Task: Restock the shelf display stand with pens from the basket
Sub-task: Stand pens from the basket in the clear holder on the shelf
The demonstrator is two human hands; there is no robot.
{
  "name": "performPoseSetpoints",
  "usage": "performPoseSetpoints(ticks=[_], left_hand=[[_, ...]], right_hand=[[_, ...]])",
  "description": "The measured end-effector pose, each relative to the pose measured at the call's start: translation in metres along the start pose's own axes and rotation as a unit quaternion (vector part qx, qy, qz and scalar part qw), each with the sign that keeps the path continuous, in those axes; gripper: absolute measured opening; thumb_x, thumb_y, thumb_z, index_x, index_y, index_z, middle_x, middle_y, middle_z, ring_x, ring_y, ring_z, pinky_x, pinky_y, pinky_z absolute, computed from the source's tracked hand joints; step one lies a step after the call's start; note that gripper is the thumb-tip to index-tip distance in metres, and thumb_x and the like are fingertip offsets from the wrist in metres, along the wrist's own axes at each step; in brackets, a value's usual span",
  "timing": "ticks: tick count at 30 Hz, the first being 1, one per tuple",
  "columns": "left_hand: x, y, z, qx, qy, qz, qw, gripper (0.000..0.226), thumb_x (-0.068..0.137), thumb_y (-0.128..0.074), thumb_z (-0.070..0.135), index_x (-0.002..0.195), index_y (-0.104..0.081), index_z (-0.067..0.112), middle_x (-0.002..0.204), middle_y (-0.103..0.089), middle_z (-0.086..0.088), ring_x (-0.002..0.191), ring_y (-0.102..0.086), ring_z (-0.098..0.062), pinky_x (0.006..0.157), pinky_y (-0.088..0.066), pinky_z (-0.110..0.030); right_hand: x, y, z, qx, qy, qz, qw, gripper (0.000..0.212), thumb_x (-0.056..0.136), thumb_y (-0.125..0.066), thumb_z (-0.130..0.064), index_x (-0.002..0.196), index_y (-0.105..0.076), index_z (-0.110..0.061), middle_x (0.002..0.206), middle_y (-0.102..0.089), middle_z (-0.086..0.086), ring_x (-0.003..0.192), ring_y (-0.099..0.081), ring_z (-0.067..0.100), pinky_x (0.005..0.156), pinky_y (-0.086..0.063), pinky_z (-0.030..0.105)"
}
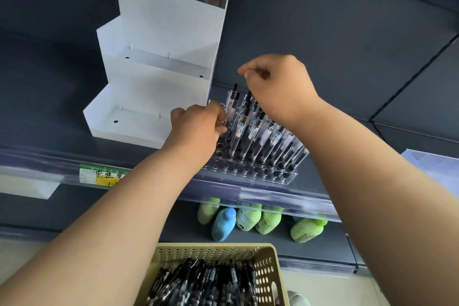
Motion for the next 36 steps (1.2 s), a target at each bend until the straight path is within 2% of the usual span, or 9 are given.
performPoseSetpoints(ticks=[3,6,11,18,22,25,27,32,36], left_hand=[[-0.002,0.009,-0.002,0.004,-0.006,0.001,1.000,0.023,0.093,-0.055,0.023,0.115,-0.058,0.016,0.112,-0.064,-0.002,0.108,-0.052,-0.024,0.092,-0.031,-0.031],[-0.012,0.024,-0.005,-0.031,-0.016,0.024,0.999,0.029,0.092,-0.055,0.011,0.121,-0.058,0.010,0.118,-0.061,-0.008,0.110,-0.053,-0.025,0.091,-0.037,-0.026],[-0.049,0.039,-0.008,-0.001,-0.037,0.005,0.999,0.033,0.092,-0.050,0.007,0.125,-0.055,0.008,0.123,-0.058,-0.011,0.119,-0.045,-0.027,0.098,-0.034,-0.032],[-0.140,0.036,-0.010,0.075,-0.054,-0.074,0.993,0.031,0.094,-0.048,0.018,0.123,-0.057,0.015,0.124,-0.059,-0.004,0.115,-0.048,-0.024,0.099,-0.038,-0.036],[-0.198,0.015,-0.011,0.098,-0.030,-0.154,0.983,0.030,0.096,-0.043,0.020,0.123,-0.055,0.020,0.123,-0.059,0.001,0.114,-0.049,-0.020,0.097,-0.042,-0.037],[-0.233,-0.006,-0.018,0.130,-0.005,-0.213,0.968,0.029,0.094,-0.045,0.021,0.122,-0.054,0.022,0.122,-0.058,0.003,0.113,-0.050,-0.018,0.097,-0.043,-0.034],[-0.249,-0.021,-0.023,0.158,0.016,-0.261,0.952,0.031,0.093,-0.047,0.020,0.124,-0.054,0.023,0.124,-0.056,0.002,0.116,-0.049,-0.020,0.097,-0.043,-0.034],[-0.263,-0.048,-0.022,0.171,0.046,-0.310,0.934,0.035,0.090,-0.046,0.011,0.120,-0.056,0.025,0.124,-0.055,0.001,0.115,-0.051,-0.023,0.097,-0.041,-0.037],[-0.259,-0.072,-0.017,0.148,0.065,-0.343,0.925,0.032,0.090,-0.048,0.014,0.118,-0.057,0.025,0.123,-0.055,0.000,0.111,-0.054,-0.025,0.093,-0.046,-0.038]], right_hand=[[-0.011,0.008,-0.006,-0.002,0.017,0.046,0.999,0.027,0.093,-0.046,-0.011,0.106,-0.069,-0.017,0.087,-0.058,-0.013,0.088,-0.055,0.002,0.083,-0.045,0.017],[-0.031,0.016,-0.011,-0.004,0.048,0.099,0.994,0.026,0.092,-0.049,-0.010,0.106,-0.070,-0.016,0.106,-0.065,-0.003,0.107,-0.053,0.016,0.096,-0.038,0.023],[-0.082,0.019,-0.004,-0.011,0.057,0.113,0.992,0.023,0.091,-0.052,-0.012,0.103,-0.071,-0.016,0.103,-0.066,-0.002,0.104,-0.054,0.018,0.090,-0.036,0.020],[-0.198,-0.036,0.030,-0.037,-0.063,-0.065,0.995,0.025,0.092,-0.052,-0.013,0.111,-0.068,-0.012,0.113,-0.066,0.003,0.111,-0.052,0.021,0.097,-0.038,0.025],[-0.258,-0.066,0.059,-0.092,-0.210,-0.201,0.952,0.027,0.093,-0.046,-0.018,0.110,-0.066,-0.009,0.111,-0.064,0.013,0.101,-0.059,0.030,0.087,-0.046,0.033],[-0.270,-0.070,0.064,-0.079,-0.231,-0.172,0.954,0.027,0.091,-0.046,-0.015,0.104,-0.068,-0.008,0.105,-0.065,0.014,0.091,-0.061,0.032,0.080,-0.050,0.032],[-0.278,-0.072,0.070,-0.093,-0.255,-0.174,0.947,0.025,0.088,-0.047,-0.010,0.103,-0.067,-0.007,0.105,-0.066,0.014,0.093,-0.062,0.030,0.078,-0.048,0.028],[-0.298,-0.087,0.071,-0.110,-0.361,-0.281,0.883,0.028,0.093,-0.046,-0.010,0.118,-0.058,-0.005,0.120,-0.059,0.014,0.111,-0.056,0.029,0.083,-0.045,0.030],[-0.297,-0.092,0.071,-0.148,-0.339,-0.322,0.872,0.031,0.094,-0.044,-0.008,0.123,-0.055,-0.005,0.125,-0.056,0.010,0.116,-0.053,0.027,0.084,-0.045,0.030]])
Point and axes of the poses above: each hand's wrist, its own x-axis towards the middle knuckle, its own y-axis out of the back of the hand, z = x × y, the point moved 2 cm from there along x, towards the middle knuckle
